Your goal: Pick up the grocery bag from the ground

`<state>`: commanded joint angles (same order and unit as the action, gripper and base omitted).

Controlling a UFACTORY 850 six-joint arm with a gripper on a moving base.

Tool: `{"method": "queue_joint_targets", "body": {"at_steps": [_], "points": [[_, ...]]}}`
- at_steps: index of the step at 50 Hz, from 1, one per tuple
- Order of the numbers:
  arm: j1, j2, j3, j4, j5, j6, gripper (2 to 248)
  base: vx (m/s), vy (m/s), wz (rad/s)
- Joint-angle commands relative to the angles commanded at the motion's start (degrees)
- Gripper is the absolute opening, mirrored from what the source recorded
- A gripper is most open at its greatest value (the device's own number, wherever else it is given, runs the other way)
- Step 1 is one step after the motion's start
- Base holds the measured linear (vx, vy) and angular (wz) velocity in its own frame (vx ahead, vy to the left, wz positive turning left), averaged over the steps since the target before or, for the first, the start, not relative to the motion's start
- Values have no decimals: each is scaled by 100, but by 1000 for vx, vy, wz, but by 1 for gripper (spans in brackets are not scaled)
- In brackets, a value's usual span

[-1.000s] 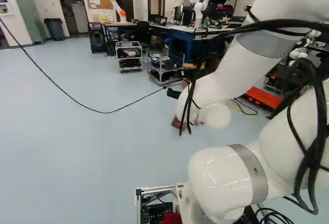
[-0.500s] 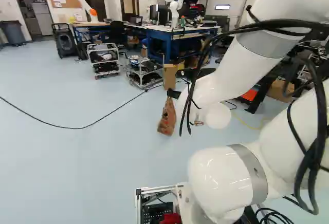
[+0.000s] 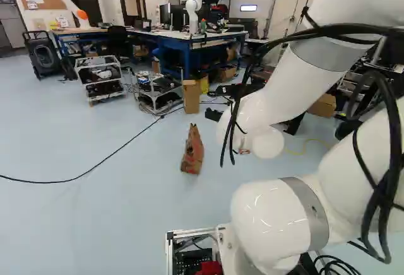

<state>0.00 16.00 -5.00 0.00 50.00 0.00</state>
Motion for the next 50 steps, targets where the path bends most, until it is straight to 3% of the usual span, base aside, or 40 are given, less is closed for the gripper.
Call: {"method": "queue_joint_targets", "body": {"at_steps": [46, 50], "points": [[0, 0, 0, 0, 0, 0, 247, 233, 1, -16], [0, -302, -257, 0, 0, 0, 247, 140, -1, -13]]}}
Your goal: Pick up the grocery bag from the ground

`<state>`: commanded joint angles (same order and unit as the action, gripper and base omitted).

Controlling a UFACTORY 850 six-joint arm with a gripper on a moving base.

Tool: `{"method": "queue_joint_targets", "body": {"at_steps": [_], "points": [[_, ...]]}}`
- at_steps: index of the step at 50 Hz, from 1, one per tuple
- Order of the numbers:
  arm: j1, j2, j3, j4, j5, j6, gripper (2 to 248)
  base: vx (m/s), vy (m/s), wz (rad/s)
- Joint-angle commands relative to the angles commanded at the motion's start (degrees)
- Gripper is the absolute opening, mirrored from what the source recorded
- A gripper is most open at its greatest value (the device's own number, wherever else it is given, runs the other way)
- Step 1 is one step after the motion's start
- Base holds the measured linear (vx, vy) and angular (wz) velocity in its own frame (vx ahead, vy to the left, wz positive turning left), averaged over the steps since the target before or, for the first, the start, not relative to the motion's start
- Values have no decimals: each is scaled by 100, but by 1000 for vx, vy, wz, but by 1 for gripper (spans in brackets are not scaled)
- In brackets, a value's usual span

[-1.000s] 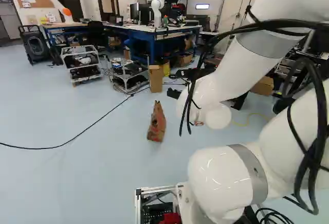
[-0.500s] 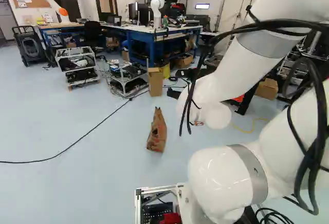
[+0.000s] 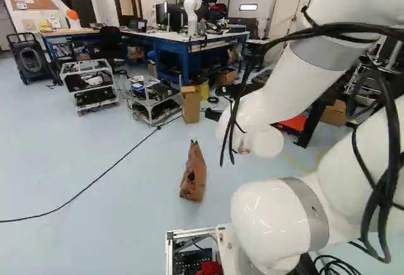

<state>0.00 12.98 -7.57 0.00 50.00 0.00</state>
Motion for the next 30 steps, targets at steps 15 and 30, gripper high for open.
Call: {"method": "queue_joint_targets", "body": {"at_steps": [15, 30], "points": [[0, -635, -490, 0, 0, 0, 247, 15, 1, 2], [0, -1386, -999, 0, 0, 0, 247, 0, 0, 0]]}}
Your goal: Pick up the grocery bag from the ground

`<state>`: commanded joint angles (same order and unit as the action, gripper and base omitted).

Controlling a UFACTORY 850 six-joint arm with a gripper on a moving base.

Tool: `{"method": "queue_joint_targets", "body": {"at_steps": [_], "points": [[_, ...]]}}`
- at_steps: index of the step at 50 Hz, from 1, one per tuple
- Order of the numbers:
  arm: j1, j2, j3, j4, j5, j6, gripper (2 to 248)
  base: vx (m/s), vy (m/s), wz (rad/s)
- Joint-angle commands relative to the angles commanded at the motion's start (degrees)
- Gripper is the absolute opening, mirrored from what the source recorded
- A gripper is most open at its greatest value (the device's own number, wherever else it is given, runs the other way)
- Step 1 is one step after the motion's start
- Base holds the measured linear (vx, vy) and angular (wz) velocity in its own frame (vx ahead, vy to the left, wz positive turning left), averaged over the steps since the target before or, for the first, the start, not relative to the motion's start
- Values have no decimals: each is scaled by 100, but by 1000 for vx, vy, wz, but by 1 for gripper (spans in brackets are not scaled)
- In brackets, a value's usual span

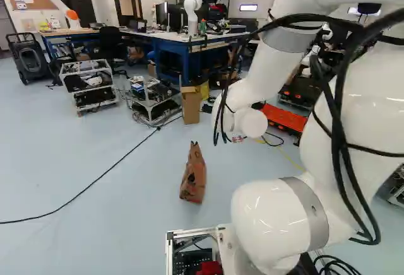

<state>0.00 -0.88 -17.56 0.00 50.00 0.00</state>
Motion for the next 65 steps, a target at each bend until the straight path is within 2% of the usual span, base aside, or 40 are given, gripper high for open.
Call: {"method": "queue_joint_targets", "body": {"at_steps": [28, 42, 65], "points": [[3, -1288, -963, 0, -66, 0, 247, 0, 0, 0], [63, -1884, -1456, 0, -455, 0, 247, 0, 0, 0], [279, -2811, -2279, 0, -1148, 0, 247, 0, 0, 0]]}}
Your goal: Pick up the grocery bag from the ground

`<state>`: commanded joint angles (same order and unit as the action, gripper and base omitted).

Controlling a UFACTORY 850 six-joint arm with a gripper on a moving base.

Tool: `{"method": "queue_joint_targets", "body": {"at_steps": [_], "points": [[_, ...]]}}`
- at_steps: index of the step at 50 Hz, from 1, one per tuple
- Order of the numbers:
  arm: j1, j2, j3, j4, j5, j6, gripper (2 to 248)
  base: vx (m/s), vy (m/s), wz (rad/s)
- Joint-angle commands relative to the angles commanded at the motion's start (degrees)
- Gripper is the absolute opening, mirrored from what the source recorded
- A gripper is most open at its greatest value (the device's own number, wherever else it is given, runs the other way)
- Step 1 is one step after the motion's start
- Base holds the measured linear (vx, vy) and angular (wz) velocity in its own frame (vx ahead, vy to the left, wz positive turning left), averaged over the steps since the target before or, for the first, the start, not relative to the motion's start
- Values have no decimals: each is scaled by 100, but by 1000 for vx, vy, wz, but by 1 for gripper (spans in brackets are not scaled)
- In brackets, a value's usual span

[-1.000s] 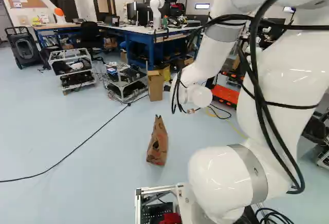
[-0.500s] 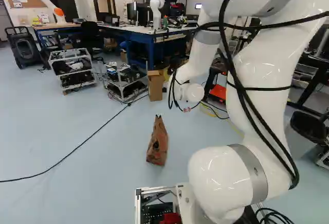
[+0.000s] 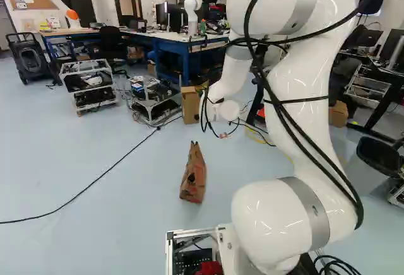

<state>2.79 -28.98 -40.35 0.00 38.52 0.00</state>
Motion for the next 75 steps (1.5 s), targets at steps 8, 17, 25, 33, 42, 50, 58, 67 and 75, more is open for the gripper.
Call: {"method": "queue_joint_targets", "body": {"at_steps": [8, 17, 25, 33, 42, 50, 58, 67, 75], "points": [[89, -300, -279, 0, -257, 0, 247, 0, 0, 0], [190, -633, -598, 0, -573, 0, 247, 0, 0, 0], [276, -924, -886, 0, -857, 0, 247, 0, 0, 0], [360, -1212, -1180, 0, -1144, 0, 247, 0, 0, 0], [453, -1531, -1514, 0, -1470, 0, 247, 0, 0, 0], [538, -1810, -1814, 0, -1775, 0, 247, 0, 0, 0], [625, -2066, -2083, 0, -2092, 0, 247, 0, 0, 0], [710, -2313, -2321, 0, -2452, 0, 247, 0, 0, 0], [770, -2516, -2505, 0, -2771, 0, 247, 0, 0, 0]]}}
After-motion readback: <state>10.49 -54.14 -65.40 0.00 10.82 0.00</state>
